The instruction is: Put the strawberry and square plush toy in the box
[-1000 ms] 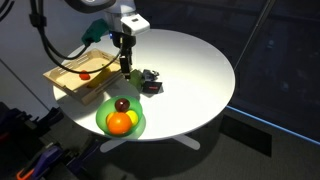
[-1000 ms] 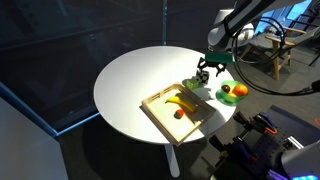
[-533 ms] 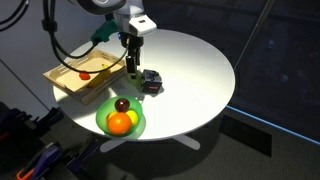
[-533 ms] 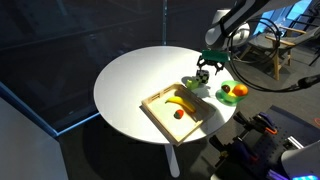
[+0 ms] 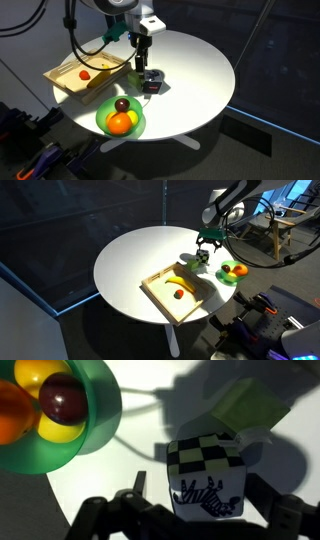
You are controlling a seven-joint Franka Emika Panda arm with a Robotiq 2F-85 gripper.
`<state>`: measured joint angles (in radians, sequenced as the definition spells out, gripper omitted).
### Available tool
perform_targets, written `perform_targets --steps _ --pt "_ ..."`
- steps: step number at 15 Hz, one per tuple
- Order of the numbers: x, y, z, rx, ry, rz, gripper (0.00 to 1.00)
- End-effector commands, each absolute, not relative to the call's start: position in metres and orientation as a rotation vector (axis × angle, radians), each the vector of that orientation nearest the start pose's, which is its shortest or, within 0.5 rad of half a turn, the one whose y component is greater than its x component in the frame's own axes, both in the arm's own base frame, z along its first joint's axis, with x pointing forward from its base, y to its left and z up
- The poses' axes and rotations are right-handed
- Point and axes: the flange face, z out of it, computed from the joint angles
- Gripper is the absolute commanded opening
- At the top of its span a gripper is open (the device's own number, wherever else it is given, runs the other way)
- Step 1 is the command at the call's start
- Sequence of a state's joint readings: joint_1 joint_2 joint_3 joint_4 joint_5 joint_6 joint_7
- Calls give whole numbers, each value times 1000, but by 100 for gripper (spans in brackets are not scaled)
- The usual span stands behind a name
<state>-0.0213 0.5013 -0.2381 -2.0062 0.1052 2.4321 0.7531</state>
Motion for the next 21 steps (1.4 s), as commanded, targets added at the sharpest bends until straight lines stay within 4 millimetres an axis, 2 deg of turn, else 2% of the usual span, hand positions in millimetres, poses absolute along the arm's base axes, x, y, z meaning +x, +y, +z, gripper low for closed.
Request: perform_targets --steps 1,10,21 --pt "595 -161 200 -2770 1639 68 100" --pt "606 -165 182 -2787 1600 25 100" --pt "605 -167 170 -2798 1589 28 100"
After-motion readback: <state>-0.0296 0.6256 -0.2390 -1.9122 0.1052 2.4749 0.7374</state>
